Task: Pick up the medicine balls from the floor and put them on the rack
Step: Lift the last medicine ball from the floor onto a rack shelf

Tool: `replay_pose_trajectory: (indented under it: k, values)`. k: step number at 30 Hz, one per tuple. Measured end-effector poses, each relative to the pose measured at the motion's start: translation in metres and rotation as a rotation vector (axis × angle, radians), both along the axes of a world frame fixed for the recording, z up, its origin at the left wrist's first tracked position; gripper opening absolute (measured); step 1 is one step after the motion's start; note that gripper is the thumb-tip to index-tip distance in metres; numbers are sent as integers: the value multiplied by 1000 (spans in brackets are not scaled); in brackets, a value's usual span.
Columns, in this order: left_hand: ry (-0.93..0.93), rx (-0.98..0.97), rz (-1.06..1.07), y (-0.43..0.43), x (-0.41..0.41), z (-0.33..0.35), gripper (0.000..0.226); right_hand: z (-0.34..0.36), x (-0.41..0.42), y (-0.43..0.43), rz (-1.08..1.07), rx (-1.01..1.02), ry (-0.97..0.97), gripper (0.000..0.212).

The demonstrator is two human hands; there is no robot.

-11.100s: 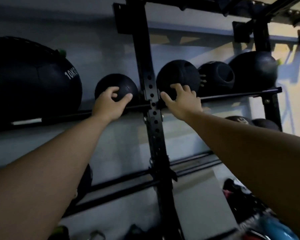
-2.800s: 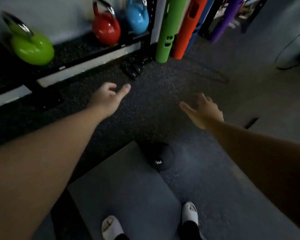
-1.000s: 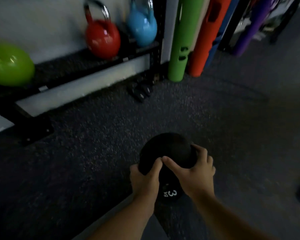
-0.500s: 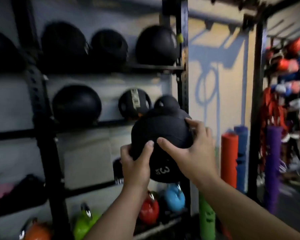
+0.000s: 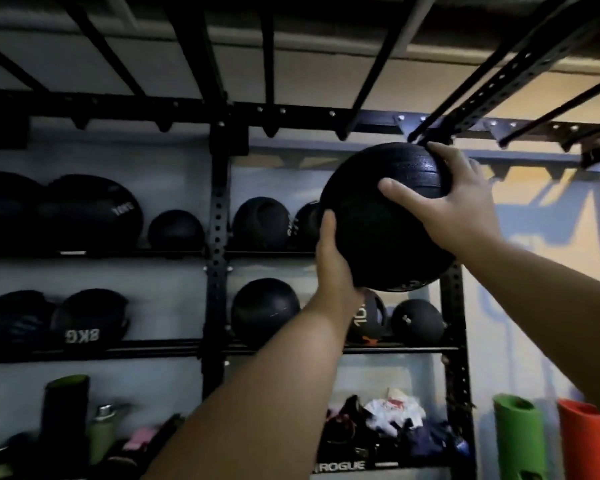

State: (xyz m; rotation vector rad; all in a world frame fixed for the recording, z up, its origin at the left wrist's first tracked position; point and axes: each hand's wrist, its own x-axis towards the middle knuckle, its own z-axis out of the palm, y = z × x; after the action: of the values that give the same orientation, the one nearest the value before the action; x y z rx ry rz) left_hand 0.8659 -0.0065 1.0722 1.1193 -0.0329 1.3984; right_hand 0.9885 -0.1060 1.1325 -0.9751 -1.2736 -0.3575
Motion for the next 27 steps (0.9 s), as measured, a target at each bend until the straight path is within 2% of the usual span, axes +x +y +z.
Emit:
replay_pose_trajectory:
  k: [3, 6, 9, 14, 19, 23, 27]
  values:
    - [-23, 9, 30, 49, -18, -11, 111, -14, -14, 43, 13, -35, -32, 111]
    - [42, 32, 91, 105, -40, -14, 102, -22, -23, 102, 16, 32, 2, 111]
    - [48, -12, 39, 157, -68, -15, 100, -26, -48, 159, 18, 51, 1, 113]
    - [16, -87, 11, 238, -120, -32, 78, -36, -107, 247, 103, -13, -42, 109]
    - [13, -219, 177, 310, -190, -51, 69, -55, -167, 338, 210, -105, -71, 116]
    - [4, -274, 377, 346, -249, -71, 66, -79, -222, 402, 366, -149, -46, 108]
    - [-22, -292, 543, 384, -309, -92, 62, -105, -276, 460, 491, -193, -31, 119]
